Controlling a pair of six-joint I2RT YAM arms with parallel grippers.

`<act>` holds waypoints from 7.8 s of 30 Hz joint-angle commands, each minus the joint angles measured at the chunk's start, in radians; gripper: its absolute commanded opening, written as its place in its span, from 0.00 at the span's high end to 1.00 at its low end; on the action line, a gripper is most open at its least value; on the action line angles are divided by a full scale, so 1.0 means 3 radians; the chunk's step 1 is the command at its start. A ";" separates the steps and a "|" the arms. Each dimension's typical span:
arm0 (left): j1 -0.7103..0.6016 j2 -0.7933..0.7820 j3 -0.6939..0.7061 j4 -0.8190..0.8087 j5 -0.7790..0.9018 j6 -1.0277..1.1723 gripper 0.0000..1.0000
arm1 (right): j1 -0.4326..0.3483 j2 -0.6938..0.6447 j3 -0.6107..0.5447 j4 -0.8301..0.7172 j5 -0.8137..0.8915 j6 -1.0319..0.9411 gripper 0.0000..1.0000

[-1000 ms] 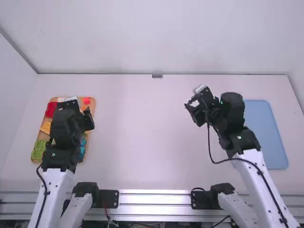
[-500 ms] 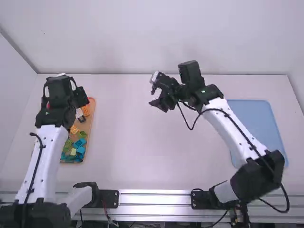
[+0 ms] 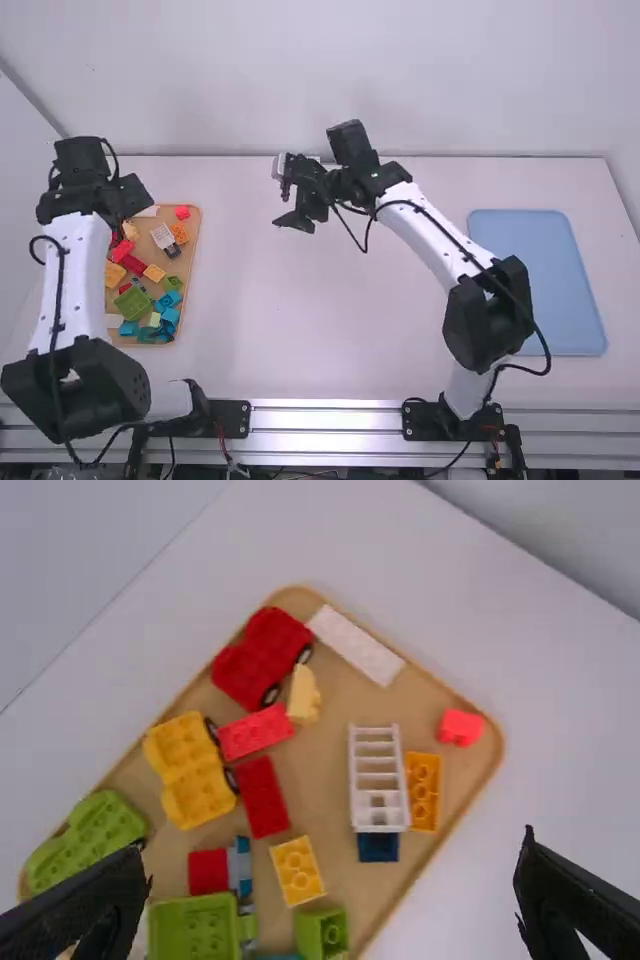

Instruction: Assemble lego blocks to make yellow taxi

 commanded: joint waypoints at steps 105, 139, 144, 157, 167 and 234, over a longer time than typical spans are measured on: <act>0.1212 0.2112 0.0200 0.0083 0.0584 0.0131 0.11 | 0.0003 -0.0361 -0.0975 0.1461 0.0354 0.0465 0.02; 0.1258 0.2104 0.0331 -0.0158 0.0559 0.0154 0.61 | 0.0003 -0.0362 -0.0975 0.1522 0.0580 0.0478 0.01; 0.1211 0.1667 0.0495 -0.0406 0.0688 0.0212 0.73 | -0.0025 -0.0364 -0.0975 0.1511 0.0610 0.0506 0.02; -0.0627 0.0451 -0.0251 -0.0332 0.1174 0.2101 0.85 | -0.0352 -0.0589 -0.0975 0.1063 -0.0136 0.0524 0.01; -0.2120 0.0584 -0.0984 0.0323 0.1498 0.3187 0.98 | -0.0724 -0.1113 -0.0975 -0.0024 -0.0633 -0.0056 0.01; -0.1036 -0.0738 -0.1144 0.0585 0.1518 0.2094 0.01 | -0.0422 -0.0533 -0.0975 0.1211 -0.0534 0.1025 0.01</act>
